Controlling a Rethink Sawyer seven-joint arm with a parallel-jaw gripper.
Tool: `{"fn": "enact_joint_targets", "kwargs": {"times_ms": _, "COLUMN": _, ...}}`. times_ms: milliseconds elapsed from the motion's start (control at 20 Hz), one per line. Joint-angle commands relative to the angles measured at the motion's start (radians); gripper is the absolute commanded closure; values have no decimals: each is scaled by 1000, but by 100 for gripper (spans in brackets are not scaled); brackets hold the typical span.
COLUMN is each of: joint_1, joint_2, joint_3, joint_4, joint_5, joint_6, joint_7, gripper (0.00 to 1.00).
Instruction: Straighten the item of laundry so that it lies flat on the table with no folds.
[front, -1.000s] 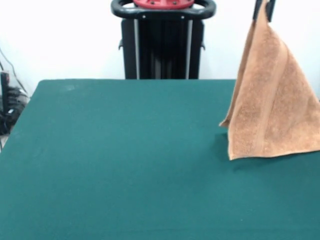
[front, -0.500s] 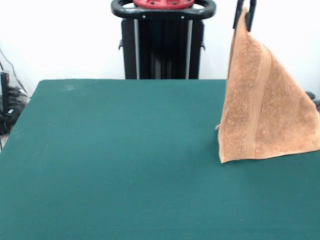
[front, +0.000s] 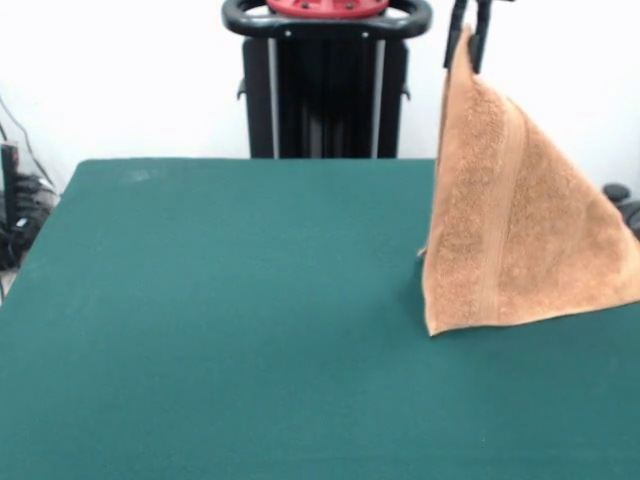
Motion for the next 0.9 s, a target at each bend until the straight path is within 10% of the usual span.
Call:
{"fn": "enact_joint_targets", "kwargs": {"times_ms": 50, "joint_1": -67, "joint_2": -18, "joint_3": 170, "joint_4": -21, "joint_5": -44, "joint_6": 178, "joint_7": -451, "gripper": 100}}
{"fn": "enact_joint_targets", "kwargs": {"times_ms": 900, "joint_1": -205, "joint_2": 48, "joint_3": 263, "joint_4": -92, "joint_5": -113, "joint_6": 210, "joint_7": -563, "gripper": 100}}
